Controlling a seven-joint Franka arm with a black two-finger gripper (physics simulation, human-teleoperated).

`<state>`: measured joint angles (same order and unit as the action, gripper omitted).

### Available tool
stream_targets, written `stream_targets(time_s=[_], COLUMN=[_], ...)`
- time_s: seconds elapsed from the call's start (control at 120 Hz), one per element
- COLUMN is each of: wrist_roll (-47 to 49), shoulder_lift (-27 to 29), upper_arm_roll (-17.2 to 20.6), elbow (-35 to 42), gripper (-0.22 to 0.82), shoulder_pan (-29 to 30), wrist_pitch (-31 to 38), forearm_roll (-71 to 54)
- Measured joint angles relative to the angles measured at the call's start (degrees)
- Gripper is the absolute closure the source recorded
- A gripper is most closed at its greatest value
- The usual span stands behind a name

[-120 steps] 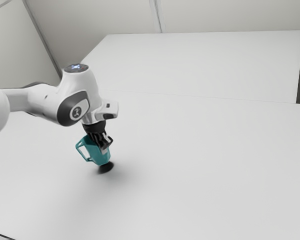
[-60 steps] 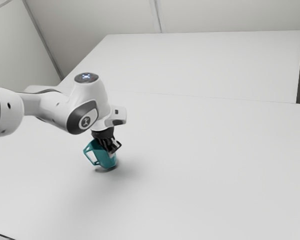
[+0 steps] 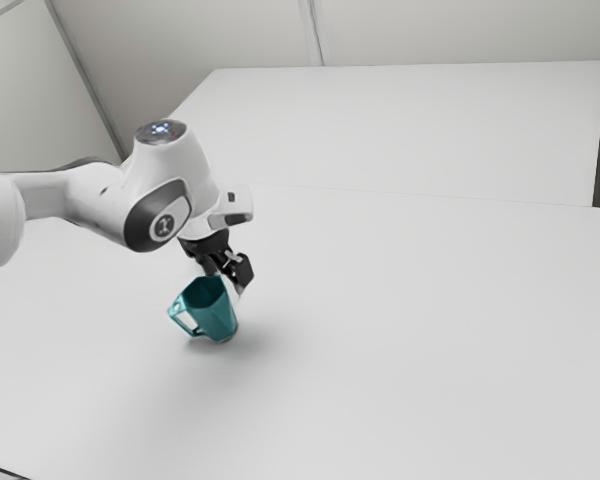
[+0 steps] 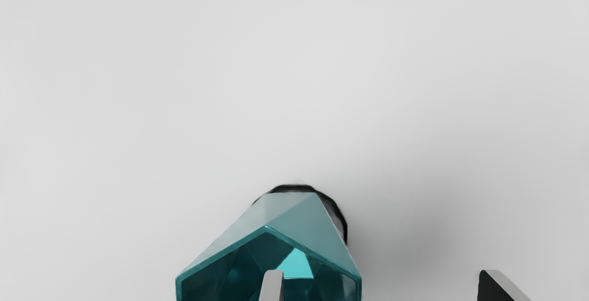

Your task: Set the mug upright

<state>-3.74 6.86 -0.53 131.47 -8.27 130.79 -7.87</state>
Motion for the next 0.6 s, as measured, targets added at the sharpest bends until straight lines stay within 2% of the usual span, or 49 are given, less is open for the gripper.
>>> stream_targets(time_s=[0.233,0.425,0.6], wrist_roll=[0.47,1.01,1.45], shoulder_lift=[0.78,-1.04,-2.55], upper_arm_roll=[-0.14,-0.35,-0.40], elbow=[-14.18,-27.00,-36.93], gripper=[0.07,0.04,0.03], shoulder_pan=[-0.03,0.50,1.39], wrist_pitch=[-14.34,-26.60,-34.33], forearm_roll=[4.67,5.57,5.49])
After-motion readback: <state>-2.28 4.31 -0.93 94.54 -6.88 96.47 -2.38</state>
